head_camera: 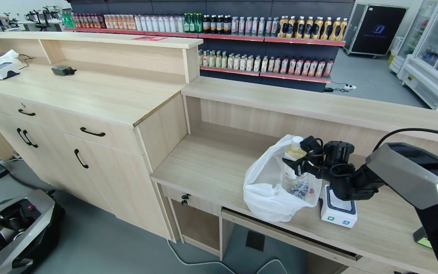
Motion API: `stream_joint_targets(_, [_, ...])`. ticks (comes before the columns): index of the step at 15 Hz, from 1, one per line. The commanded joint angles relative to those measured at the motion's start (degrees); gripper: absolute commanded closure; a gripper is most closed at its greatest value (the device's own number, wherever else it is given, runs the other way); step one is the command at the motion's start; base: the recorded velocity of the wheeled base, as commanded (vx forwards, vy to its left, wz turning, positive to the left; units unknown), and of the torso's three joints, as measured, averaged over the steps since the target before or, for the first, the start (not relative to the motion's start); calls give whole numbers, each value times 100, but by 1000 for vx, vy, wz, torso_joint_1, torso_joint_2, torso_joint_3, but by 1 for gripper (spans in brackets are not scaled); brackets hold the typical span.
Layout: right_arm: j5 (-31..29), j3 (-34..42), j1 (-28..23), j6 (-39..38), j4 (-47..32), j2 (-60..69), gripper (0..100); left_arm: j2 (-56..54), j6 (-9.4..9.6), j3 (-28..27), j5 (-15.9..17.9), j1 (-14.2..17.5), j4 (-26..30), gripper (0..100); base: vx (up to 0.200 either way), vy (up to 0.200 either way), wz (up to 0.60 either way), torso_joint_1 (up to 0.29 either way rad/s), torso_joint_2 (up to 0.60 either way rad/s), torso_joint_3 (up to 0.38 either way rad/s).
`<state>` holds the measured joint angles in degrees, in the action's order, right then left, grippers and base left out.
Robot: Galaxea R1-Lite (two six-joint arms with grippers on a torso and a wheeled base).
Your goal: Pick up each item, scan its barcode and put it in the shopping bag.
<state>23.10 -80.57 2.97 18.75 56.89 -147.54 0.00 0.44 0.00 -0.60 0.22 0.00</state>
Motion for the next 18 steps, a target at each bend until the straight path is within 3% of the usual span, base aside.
stream_joint_targets(1, [-7, -56, 37, -20, -3, -152, 100, 0, 0, 0, -2, 4, 0, 100, 0, 0, 0, 0, 0, 0])
stream_joint_targets(18, [-7, -187, 1, -12, 6, -504, 100, 0, 0, 0, -2, 4, 0, 100, 0, 0, 0, 0, 0, 0])
